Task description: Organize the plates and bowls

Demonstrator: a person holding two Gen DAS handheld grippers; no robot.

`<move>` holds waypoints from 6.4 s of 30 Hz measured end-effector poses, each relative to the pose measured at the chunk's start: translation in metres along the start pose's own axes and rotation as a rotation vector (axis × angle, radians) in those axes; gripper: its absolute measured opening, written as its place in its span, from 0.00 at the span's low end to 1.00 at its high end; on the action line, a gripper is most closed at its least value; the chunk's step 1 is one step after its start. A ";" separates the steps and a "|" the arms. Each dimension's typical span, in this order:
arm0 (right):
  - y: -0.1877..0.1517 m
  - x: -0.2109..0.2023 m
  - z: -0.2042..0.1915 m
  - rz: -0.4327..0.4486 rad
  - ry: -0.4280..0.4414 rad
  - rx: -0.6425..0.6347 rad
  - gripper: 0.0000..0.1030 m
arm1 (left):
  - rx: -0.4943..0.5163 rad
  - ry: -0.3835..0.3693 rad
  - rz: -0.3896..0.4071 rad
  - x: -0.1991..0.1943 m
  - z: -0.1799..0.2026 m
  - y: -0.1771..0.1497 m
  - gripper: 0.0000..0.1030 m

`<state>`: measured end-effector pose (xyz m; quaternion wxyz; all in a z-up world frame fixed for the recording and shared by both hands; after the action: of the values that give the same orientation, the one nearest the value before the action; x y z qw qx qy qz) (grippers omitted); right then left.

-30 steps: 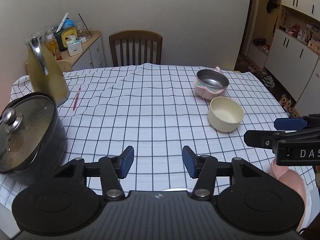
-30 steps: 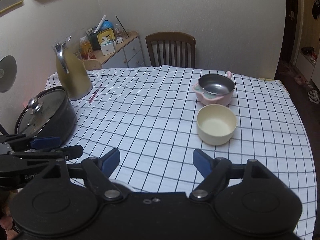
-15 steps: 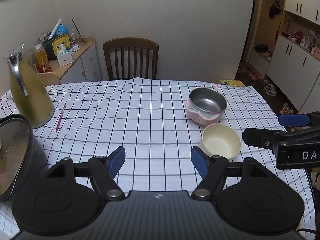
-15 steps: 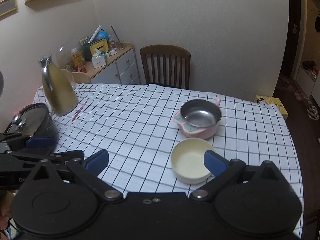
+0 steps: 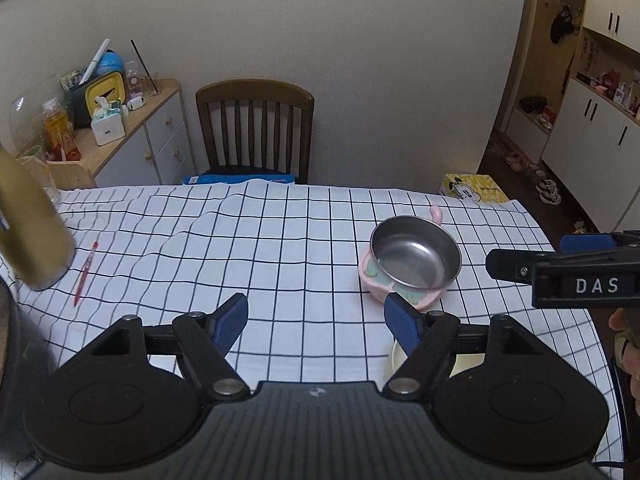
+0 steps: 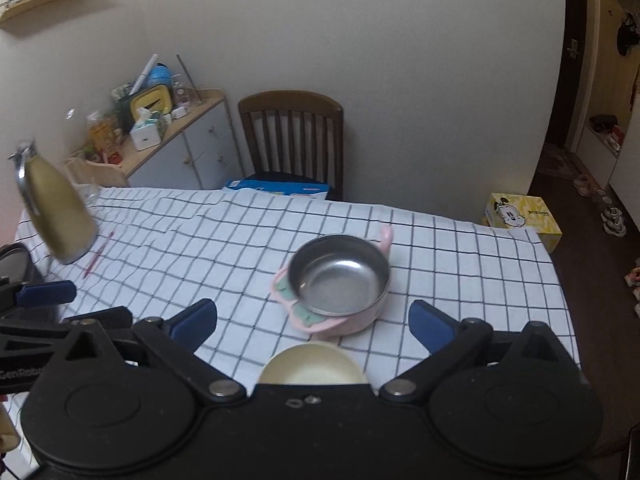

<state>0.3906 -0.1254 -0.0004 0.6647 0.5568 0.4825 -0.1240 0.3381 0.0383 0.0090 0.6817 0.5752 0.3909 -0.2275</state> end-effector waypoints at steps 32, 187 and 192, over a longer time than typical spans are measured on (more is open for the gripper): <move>0.021 0.150 0.072 -0.214 -0.033 0.185 0.78 | -0.026 0.014 -0.174 0.186 0.043 0.071 0.72; -0.260 -0.045 -0.197 -0.298 0.034 0.203 0.22 | 0.043 -0.006 -0.330 -0.075 -0.113 -0.263 0.05; -0.257 -0.050 -0.197 -0.286 0.036 0.194 0.28 | 0.053 -0.001 -0.315 -0.081 -0.112 -0.261 0.06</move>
<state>0.0856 -0.0641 -0.1037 0.5749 0.5461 0.5543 -0.2533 0.0615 0.0732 -0.0885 0.6224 0.5244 0.4699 -0.3418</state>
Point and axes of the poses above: each gripper's, at about its wrist camera, not at the fingertips, and x roughly the way its jaws point, z to its right, y to its top, the point moved 3 cm from there along x, roughly the way its jaws point, and after that the axes turned 7 degrees about -z, right-handed, at the moved point
